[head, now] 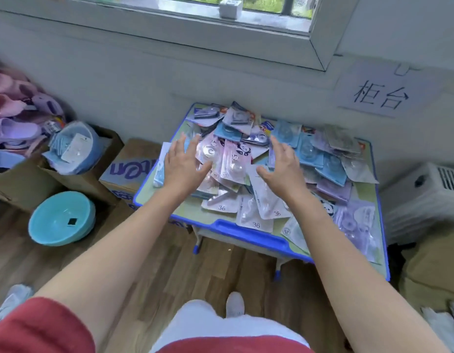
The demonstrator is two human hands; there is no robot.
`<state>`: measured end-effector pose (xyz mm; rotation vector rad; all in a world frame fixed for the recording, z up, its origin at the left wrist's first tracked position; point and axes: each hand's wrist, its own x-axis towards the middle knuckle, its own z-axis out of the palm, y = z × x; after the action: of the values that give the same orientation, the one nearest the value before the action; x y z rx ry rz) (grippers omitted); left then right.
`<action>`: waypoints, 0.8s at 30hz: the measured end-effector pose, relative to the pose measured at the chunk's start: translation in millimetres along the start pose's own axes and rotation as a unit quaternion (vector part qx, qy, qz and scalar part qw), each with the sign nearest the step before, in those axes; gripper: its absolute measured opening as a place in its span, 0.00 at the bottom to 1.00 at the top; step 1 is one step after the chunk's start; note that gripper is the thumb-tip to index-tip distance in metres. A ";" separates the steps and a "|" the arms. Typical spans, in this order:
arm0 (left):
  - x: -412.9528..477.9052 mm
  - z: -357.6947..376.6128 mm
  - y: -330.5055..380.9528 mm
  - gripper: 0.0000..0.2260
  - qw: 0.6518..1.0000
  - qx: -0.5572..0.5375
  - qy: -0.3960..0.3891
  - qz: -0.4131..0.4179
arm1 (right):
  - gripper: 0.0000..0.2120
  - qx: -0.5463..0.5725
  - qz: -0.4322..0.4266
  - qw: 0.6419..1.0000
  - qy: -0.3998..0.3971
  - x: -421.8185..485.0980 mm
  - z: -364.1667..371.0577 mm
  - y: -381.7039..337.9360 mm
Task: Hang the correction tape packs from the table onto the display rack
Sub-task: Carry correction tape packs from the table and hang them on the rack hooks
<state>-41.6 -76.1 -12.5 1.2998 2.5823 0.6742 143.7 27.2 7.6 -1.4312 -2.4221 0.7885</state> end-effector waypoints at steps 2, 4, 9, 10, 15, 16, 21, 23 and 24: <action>27.1 2.4 -3.5 0.30 1.000 -0.004 -0.004 -0.010 | 0.36 0.002 0.002 1.000 -0.012 26.8 4.7 -4.7; 55.1 5.8 -6.8 0.30 1.000 -0.020 -0.011 -0.017 | 0.36 0.010 0.013 1.000 -0.019 53.3 8.8 -8.2; 128.1 19.4 -14.6 0.31 0.999 -0.031 -0.041 0.001 | 0.35 0.047 0.036 0.998 -0.025 116.7 21.1 -14.3; 142.7 22.8 -15.3 0.31 0.998 -0.033 -0.048 0.006 | 0.35 0.054 0.045 0.997 -0.021 129.4 23.6 -14.9; 211.1 36.2 -22.9 0.32 0.994 -0.025 -0.106 0.027 | 0.36 0.073 0.095 0.993 -0.021 189.8 43.0 -25.3; 222.3 39.4 -25.4 0.33 0.992 -0.021 -0.124 0.029 | 0.35 0.080 0.103 0.991 -0.020 201.0 47.9 -28.3; 254.8 57.9 -37.2 0.39 0.980 0.009 -0.193 0.053 | 0.36 0.051 0.126 0.990 -0.031 241.3 77.1 -41.3; 260.7 65.8 -41.9 0.41 0.975 0.007 -0.216 0.055 | 0.37 0.028 0.144 0.989 -0.034 250.6 87.6 -43.4; 263.2 69.1 -44.7 0.42 0.973 0.007 -0.226 0.054 | 0.37 0.019 0.156 0.987 -0.039 254.3 91.5 -44.0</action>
<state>-208.7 132.0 -81.9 1.4125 2.1657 0.3240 -57.0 198.7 -64.9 -1.8248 -2.2513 0.9674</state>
